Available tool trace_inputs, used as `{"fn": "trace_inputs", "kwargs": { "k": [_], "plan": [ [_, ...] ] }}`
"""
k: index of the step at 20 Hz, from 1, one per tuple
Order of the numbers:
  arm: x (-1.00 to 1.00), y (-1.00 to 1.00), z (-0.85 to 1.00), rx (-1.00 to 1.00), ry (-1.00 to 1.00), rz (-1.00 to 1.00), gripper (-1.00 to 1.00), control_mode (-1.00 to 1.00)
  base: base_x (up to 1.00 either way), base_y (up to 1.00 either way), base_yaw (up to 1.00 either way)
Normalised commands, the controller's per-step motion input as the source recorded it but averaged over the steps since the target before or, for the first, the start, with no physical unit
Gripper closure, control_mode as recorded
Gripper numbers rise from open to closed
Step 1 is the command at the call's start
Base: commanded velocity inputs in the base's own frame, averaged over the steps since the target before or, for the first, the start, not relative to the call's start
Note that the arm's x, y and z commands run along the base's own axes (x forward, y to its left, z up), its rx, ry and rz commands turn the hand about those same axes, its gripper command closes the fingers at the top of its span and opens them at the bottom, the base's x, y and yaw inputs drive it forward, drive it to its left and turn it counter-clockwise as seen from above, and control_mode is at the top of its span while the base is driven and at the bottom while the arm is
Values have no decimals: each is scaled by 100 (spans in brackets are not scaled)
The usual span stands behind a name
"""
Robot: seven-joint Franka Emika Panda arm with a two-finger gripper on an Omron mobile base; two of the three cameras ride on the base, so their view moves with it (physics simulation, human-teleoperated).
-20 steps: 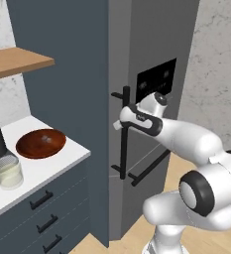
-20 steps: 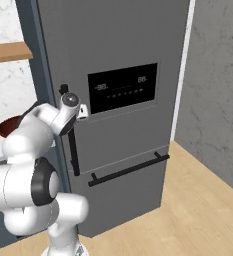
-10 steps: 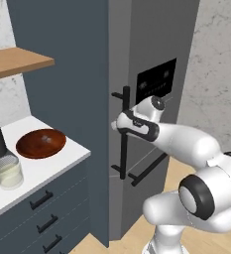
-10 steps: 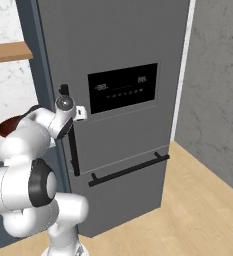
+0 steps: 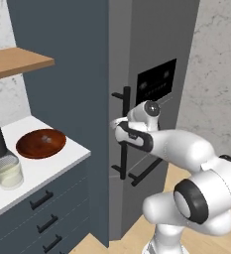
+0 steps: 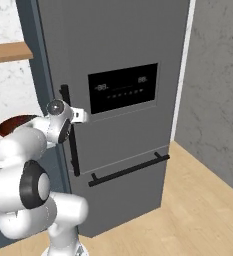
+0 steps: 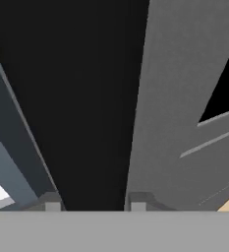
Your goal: Grab a lemon wedge from the fridge and one ice cube from the ice bowl, and put them in the glass of lemonade.
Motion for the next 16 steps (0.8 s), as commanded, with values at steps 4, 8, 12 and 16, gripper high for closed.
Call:
{"fn": "trace_inputs", "kwargs": {
  "k": [4, 8, 12, 16],
  "plan": [
    [1, -99, 0, 0, 0, -9, 100, -100, 0, 0, 0],
    [0, -100, 0, 0, 0, -7, 100, -100, 0, 0, 0],
    [-2, -100, 0, 0, 2, -7, 100, -100, 0, 0, 0],
    [-16, -100, 2, 0, 5, -6, 100, -100, 0, 0, 0]
  ]
}}
